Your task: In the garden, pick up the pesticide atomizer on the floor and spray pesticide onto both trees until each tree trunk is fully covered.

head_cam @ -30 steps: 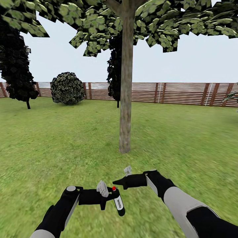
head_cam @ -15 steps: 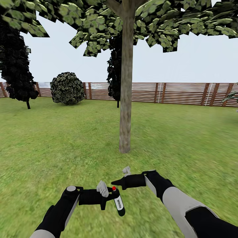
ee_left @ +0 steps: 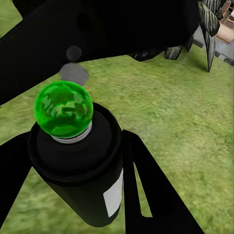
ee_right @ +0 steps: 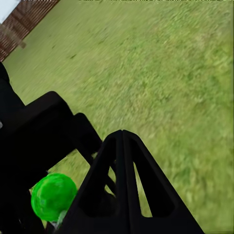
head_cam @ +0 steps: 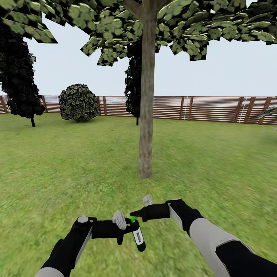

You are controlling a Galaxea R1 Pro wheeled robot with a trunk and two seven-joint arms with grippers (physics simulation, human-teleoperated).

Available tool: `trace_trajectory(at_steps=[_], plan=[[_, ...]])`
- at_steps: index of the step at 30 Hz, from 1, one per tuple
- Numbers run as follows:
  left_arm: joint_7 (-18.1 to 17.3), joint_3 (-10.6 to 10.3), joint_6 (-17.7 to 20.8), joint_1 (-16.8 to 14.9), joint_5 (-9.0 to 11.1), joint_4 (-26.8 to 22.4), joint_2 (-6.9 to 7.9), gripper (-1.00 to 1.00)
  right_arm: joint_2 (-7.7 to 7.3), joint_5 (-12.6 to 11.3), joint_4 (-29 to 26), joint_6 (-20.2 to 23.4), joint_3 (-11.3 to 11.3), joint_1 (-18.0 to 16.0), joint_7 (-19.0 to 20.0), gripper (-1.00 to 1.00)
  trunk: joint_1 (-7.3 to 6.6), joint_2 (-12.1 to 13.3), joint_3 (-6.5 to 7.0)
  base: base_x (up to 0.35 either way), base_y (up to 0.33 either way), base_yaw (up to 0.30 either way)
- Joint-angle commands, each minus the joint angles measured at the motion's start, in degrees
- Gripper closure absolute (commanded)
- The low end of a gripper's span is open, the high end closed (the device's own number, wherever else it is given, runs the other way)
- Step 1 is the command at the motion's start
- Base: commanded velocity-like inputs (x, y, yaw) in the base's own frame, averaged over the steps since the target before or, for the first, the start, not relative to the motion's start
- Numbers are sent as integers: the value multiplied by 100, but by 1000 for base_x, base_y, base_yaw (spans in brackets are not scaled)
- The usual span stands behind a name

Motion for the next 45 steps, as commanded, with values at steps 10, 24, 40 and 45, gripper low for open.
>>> trace_trajectory(at_steps=[10, 24, 40, 45], plan=[[-30, 35, 60, -4, -30, -6, 4, 100, -2266, -85, -102, 60, -957, -29, -2455, 100, 2, -9, -11, 0, 0, 0], [-30, 35, 60, -4, -28, -6, 3, 100, -2263, -85, -96, 60, -958, -29, -2503, -100, 2, -9, -11, 0, 0, 0], [3504, 64, 48, -4, 34, 2, -79, 100, -2052, -103, 1197, -1723, -951, -3, -4405, -100, 2, -9, -11, 0, 0, 0], [5095, 108, -318, -4, 45, 12, -198, 100, -1942, -102, 1609, -2722, -956, 220, -5302, -100, 2, -9, -11, 0, 0, 0]])
